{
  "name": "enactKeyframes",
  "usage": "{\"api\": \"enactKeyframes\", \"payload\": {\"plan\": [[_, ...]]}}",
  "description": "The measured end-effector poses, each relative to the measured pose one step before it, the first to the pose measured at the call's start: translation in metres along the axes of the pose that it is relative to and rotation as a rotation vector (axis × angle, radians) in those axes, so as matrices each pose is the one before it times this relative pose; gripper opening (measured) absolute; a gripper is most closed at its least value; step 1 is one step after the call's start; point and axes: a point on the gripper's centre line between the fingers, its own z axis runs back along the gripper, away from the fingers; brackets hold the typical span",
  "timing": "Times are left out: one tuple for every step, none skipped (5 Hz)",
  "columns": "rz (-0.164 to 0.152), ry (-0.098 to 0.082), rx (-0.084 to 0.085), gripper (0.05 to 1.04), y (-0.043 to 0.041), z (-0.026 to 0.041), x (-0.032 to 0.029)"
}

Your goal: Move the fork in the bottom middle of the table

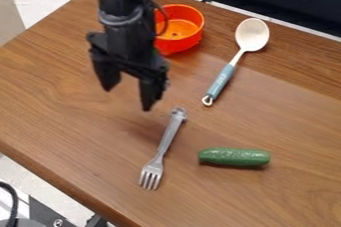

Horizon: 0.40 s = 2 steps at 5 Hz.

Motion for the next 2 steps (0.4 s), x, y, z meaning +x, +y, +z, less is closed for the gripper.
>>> {"api": "enactKeyframes", "payload": {"plan": [[-0.0055, -0.0031, 0.0265, 0.999, 0.02934, -0.00138, -0.00509], [-0.0236, 0.0369, -0.0001, 0.999, 0.03081, -0.01250, -0.00992]]}}
